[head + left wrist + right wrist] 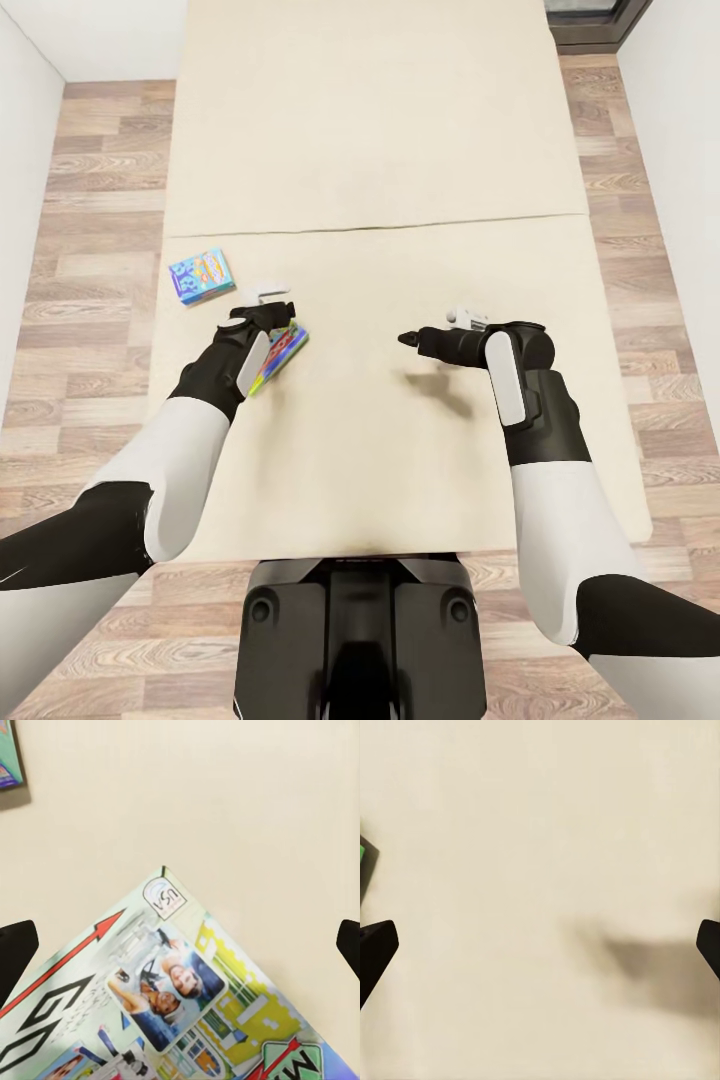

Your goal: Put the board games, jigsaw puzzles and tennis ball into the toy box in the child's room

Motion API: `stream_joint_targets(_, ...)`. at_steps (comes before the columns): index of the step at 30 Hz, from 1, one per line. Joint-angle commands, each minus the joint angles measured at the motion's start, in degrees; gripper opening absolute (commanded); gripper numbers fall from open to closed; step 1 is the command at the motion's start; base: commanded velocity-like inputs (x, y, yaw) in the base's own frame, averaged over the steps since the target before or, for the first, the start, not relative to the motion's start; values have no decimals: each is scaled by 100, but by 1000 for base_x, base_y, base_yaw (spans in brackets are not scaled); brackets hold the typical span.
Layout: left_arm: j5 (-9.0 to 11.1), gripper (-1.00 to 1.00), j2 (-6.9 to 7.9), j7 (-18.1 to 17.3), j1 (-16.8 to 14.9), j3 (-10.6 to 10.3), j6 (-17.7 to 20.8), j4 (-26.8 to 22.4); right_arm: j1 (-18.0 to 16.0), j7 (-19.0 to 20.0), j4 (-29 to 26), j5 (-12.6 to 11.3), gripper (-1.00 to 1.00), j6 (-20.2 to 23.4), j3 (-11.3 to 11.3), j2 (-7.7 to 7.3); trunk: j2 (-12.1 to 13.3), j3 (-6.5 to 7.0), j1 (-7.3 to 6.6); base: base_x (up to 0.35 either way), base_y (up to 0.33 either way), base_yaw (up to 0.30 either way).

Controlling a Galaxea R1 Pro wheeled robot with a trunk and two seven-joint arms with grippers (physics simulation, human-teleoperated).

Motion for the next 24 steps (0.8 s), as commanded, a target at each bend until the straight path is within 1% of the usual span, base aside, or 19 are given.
stream_joint_targets(1, 7, 100, -4, 7, -1, 18, 30, -10, -2, 24, -4, 14, 100, 27, -16, 6, -6, -9, 2, 0, 0, 0)
stream_joint_targets(8, 7, 100, 4, 7, -1, 18, 29, -68, -2, 24, -18, 14, 100, 27, -17, 5, -6, -62, 2, 0, 0, 0)
stream_joint_targets(17, 7, 100, 2, 7, -1, 18, 29, -87, 4, 24, -192, 14, 100, 27, -16, 5, -6, -138, 2, 0, 0, 0)
stream_joint_targets(24, 7, 100, 1, 7, -1, 18, 29, -89, 7, 24, -232, 14, 100, 27, -12, 5, -6, -155, 2, 0, 0, 0)
